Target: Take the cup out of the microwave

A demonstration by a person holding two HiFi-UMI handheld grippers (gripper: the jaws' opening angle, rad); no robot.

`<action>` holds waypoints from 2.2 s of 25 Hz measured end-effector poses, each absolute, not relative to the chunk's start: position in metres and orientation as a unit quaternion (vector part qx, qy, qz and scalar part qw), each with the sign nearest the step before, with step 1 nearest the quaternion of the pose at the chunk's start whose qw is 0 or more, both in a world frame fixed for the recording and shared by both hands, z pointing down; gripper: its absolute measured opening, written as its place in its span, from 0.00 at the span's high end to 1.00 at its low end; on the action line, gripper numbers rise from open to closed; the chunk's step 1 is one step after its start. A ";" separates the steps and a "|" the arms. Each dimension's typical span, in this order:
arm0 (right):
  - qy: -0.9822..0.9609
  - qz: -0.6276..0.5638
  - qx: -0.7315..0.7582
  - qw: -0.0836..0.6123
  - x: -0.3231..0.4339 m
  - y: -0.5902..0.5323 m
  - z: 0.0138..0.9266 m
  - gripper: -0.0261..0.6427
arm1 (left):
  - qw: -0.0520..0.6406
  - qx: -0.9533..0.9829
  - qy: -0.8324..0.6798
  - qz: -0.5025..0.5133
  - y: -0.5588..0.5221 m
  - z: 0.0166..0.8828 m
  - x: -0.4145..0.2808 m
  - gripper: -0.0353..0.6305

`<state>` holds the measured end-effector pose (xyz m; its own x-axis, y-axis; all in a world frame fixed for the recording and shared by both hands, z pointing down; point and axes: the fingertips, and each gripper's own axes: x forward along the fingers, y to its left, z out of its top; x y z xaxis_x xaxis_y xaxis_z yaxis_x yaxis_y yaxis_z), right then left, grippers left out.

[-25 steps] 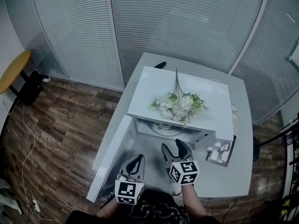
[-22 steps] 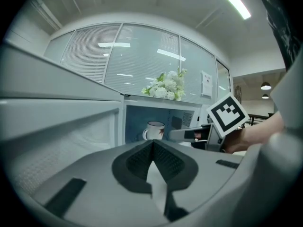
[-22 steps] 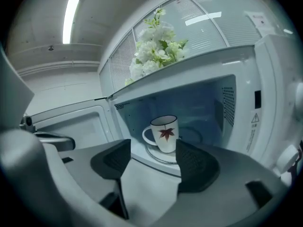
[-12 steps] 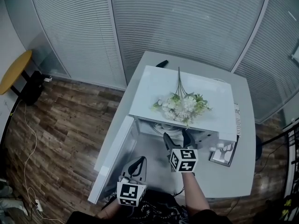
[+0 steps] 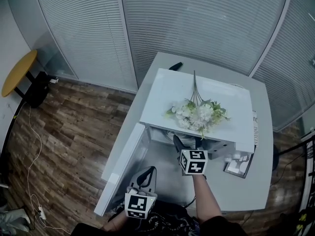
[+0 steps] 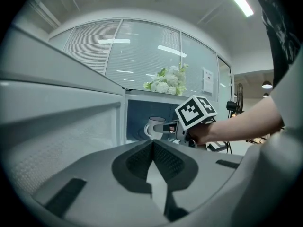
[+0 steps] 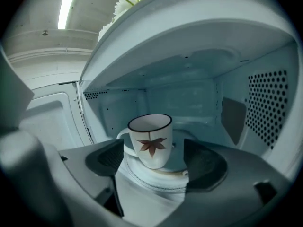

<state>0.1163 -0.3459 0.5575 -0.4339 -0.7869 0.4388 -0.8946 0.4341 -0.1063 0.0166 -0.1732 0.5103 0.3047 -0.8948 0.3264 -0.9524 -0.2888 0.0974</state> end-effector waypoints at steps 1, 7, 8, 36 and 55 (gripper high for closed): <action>-0.830 0.164 0.506 0.165 0.116 -0.347 0.559 0.39 | 0.138 0.795 -0.581 0.105 -0.173 0.511 0.016 0.94; -0.827 0.170 0.508 0.172 0.115 -0.356 0.569 0.39 | 0.145 0.790 -0.585 0.112 -0.176 0.518 0.012 0.94; -0.827 0.170 0.508 0.172 0.114 -0.358 0.570 0.39 | 0.146 0.789 -0.585 0.114 -0.176 0.518 0.012 0.94; -0.830 0.165 0.501 0.178 0.094 -0.384 0.580 0.39 | 0.151 0.788 -0.583 0.129 -0.183 0.528 0.011 0.94; -0.844 0.146 0.485 0.178 0.092 -0.377 0.577 0.40 | 0.150 0.780 -0.594 0.128 -0.181 0.527 0.008 0.94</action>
